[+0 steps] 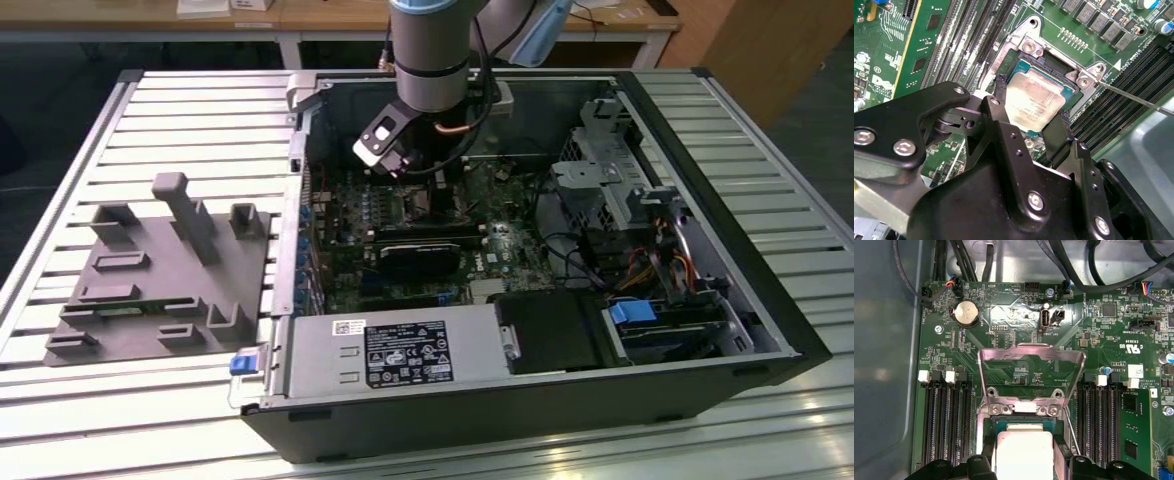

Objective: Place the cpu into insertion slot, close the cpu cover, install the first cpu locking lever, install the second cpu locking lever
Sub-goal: 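Place the cpu into insertion slot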

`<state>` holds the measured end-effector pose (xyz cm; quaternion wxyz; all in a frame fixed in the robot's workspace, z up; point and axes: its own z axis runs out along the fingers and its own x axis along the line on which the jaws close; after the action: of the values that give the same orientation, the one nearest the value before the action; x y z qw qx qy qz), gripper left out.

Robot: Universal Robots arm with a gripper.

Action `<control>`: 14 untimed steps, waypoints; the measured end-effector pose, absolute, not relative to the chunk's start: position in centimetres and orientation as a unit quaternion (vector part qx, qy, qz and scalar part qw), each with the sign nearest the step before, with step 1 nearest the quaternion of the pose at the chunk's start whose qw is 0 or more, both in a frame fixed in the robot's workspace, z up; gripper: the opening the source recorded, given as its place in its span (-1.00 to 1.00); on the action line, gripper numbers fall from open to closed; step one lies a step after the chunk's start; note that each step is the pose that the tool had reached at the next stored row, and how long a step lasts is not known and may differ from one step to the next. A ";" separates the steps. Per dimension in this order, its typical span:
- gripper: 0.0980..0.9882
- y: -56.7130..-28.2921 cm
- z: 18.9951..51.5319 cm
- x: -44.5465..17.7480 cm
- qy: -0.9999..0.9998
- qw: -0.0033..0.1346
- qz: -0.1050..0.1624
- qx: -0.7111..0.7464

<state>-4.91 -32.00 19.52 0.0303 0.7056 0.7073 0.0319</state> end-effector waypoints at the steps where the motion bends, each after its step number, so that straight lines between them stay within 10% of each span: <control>1: -0.01 -32.0 19.5 -4.9 0.707 0.030 0.032 0.706; 14: 0.15 -32.0 19.5 -4.9 0.707 0.030 0.032 0.706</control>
<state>-4.91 -31.95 19.50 0.0303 0.7056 0.7072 0.0320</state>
